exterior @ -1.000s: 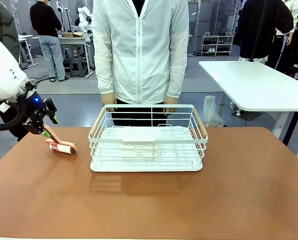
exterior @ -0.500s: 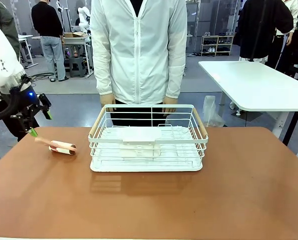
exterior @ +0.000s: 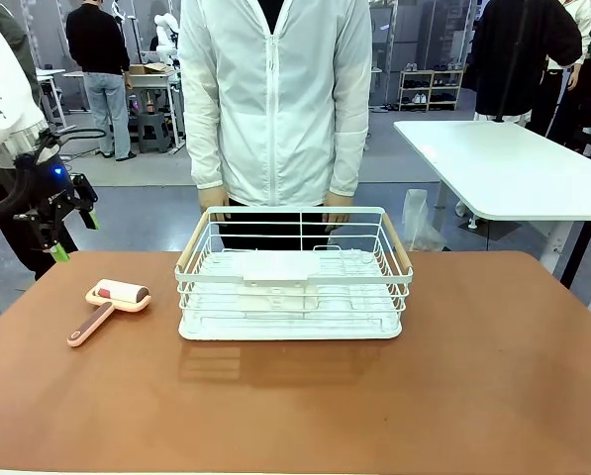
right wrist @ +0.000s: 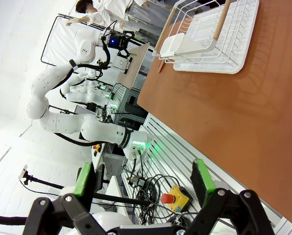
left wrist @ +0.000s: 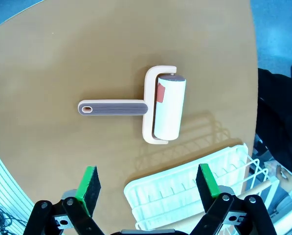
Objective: Clean the table.
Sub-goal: Place the Lint Roller down when the Dish drying rack is positioned in the middle of the table.
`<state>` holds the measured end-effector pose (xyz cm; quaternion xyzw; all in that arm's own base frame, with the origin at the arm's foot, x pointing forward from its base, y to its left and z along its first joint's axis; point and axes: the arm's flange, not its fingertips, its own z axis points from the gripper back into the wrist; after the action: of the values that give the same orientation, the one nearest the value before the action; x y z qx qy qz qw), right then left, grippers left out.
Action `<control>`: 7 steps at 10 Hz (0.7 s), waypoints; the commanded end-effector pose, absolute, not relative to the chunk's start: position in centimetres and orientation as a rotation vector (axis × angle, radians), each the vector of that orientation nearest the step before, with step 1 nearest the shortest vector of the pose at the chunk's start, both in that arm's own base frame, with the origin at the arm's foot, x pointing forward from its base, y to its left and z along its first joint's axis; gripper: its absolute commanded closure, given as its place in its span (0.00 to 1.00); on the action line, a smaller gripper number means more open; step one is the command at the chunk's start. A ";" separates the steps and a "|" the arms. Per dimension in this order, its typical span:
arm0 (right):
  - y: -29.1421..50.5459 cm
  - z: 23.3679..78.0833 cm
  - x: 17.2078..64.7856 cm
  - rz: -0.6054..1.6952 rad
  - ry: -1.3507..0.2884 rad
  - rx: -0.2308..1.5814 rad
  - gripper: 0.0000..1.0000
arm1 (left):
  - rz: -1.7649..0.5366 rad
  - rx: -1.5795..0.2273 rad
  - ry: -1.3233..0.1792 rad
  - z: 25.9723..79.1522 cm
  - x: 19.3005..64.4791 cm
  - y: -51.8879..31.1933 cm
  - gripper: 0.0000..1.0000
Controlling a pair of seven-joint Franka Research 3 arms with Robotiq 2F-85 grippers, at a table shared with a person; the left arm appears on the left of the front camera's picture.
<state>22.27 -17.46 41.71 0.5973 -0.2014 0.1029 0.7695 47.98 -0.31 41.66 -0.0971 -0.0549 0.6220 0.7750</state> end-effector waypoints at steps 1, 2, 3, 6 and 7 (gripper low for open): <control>-17.4 41.9 22.1 0.235 -0.448 1.300 0.00 | 1.342 -0.212 -0.123 41.5 48.0 -0.2 0.00; -17.4 41.9 22.1 0.235 -0.448 1.300 0.00 | 1.342 -0.212 -0.123 41.5 48.0 -0.2 0.00; -17.4 41.9 22.1 0.235 -0.448 1.300 0.00 | 1.342 -0.212 -0.123 41.5 48.0 -0.2 0.00; -17.4 41.9 22.1 0.235 -0.448 1.300 0.00 | 1.342 -0.212 -0.123 41.5 48.0 -0.2 0.00; -17.4 41.9 22.1 0.235 -0.448 1.300 0.00 | 1.342 -0.212 -0.123 41.5 48.0 -0.2 0.00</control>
<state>22.27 -17.46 41.71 0.5973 -0.2014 0.1030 0.7695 48.00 -0.31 41.58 -0.0967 -0.0543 0.6219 0.7752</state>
